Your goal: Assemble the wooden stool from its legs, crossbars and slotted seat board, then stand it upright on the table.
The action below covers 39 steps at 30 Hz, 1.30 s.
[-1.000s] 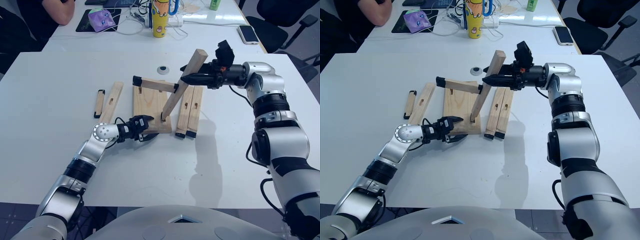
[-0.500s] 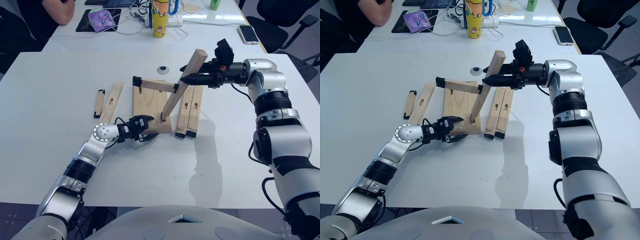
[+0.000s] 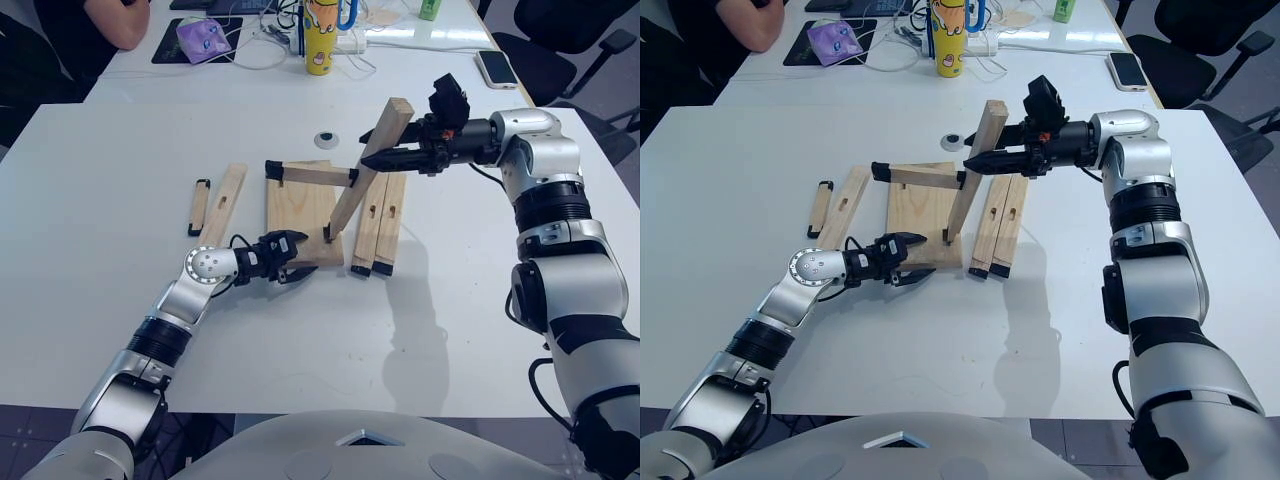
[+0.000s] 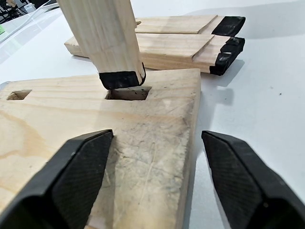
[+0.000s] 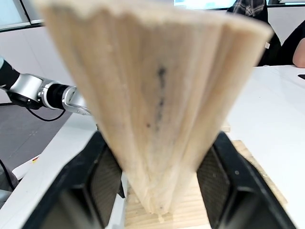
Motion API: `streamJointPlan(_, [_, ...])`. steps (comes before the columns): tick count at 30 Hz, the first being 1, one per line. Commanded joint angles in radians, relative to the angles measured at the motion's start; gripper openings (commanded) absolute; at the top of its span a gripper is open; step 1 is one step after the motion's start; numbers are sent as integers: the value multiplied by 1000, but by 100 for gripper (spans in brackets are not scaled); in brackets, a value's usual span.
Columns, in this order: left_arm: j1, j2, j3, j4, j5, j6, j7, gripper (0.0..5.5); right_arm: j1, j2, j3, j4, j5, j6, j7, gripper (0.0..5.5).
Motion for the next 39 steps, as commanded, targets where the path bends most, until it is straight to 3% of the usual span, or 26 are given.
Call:
streamJointPlan(1, [76,29,-58,74,56,58,-47,344,17,-1,7,-42,16,16,0,209])
streamJointPlan(24, [80,26,-67,73,57,67,-50,344,-85,18,151,135,-98,-182,1,209])
streamJointPlan(30, [91,24,-67,56,56,75,-42,344,63,-4,162,-8,-76,-169,-5,209])
streamJointPlan(39, [130,6,-56,25,37,98,-4,344,354,17,104,-321,-21,-72,-179,207])
